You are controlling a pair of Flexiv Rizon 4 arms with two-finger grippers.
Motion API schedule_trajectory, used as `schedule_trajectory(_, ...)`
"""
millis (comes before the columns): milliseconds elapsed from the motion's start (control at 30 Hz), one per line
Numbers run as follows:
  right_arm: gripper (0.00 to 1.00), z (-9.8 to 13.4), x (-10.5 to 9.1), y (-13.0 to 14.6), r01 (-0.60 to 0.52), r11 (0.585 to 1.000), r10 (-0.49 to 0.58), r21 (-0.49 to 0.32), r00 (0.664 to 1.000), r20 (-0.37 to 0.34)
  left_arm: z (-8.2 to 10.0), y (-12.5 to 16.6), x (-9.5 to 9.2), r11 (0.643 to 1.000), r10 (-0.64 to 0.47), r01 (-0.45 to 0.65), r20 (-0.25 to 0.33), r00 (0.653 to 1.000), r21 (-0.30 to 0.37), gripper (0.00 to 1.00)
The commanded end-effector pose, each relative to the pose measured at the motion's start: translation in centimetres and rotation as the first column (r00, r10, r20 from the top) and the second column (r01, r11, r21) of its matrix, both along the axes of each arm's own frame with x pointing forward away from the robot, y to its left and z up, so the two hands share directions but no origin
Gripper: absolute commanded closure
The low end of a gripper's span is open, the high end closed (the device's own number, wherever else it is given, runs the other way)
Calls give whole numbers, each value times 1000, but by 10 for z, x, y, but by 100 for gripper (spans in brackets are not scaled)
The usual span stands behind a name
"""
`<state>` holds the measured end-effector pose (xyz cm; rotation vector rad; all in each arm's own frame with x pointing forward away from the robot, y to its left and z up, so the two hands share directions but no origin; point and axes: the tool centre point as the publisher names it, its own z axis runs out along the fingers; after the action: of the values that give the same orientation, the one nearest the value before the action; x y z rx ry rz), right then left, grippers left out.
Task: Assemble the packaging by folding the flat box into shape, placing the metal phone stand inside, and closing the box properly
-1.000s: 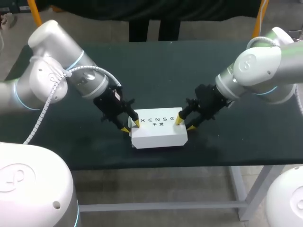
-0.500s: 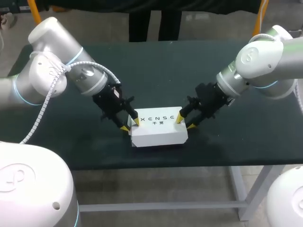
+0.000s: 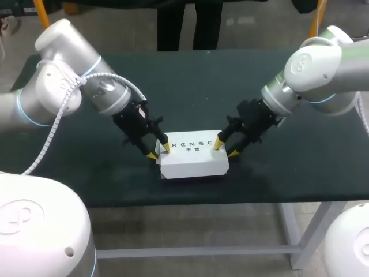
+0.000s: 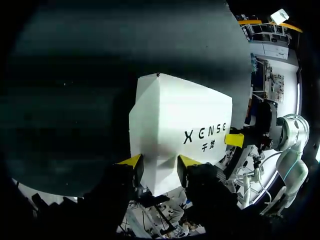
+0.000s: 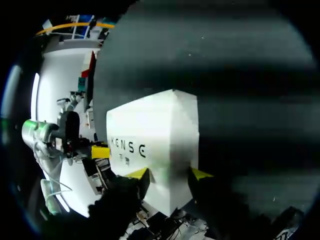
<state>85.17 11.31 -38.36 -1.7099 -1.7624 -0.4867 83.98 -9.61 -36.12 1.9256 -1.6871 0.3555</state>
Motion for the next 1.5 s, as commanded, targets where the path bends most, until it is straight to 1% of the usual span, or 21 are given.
schedule_trajectory(33, 45, 2, 3, 2, -8, 1000, 8, -1, 1000, -12, 2, -3, 2, 1000, -7, 7, -9, 1000, 7, 53)
schedule_trajectory(100, 45, 2, 3, 3, -11, 1000, 11, -3, 1000, -18, 3, -4, 2, 1000, -8, 8, -12, 1000, 9, 52)
schedule_trajectory(233, 42, 3, 3, 3, -14, 1000, 14, -8, 1000, -24, 4, -4, 2, 1000, -7, 7, -23, 1000, 13, 52)
schedule_trajectory(333, 44, 4, 3, 3, -15, 1000, 15, -10, 1000, -26, 5, -5, 2, 1000, -6, 7, -31, 1000, 18, 52)
schedule_trajectory(400, 44, 5, 2, 3, -16, 1000, 16, -10, 999, -27, 5, -6, 1, 1000, -6, 7, -34, 999, 19, 52)
schedule_trajectory(667, 47, 8, 2, 4, -6, 1000, 5, -17, 999, -51, 7, -7, 1, 1000, -3, 4, -48, 999, 25, 52)
schedule_trajectory(933, 45, 9, 4, 5, 10, 1000, -13, -27, 996, -91, 9, -8, 1, 1000, 1, 0, -64, 998, 29, 51)
schedule_trajectory(967, 44, 9, 5, 5, 13, 1000, -15, -27, 995, -97, 9, -8, 1, 1000, 2, 0, -69, 998, 31, 51)
schedule_trajectory(1067, 47, 9, 5, 5, 17, 999, -19, -27, 994, -106, 10, -8, 1, 999, 2, 0, -78, 997, 32, 51)
schedule_trajectory(1500, 47, 13, 6, 4, 23, 1000, -26, -21, 991, -134, 12, -9, 2, 999, 2, 3, -115, 993, 38, 50)
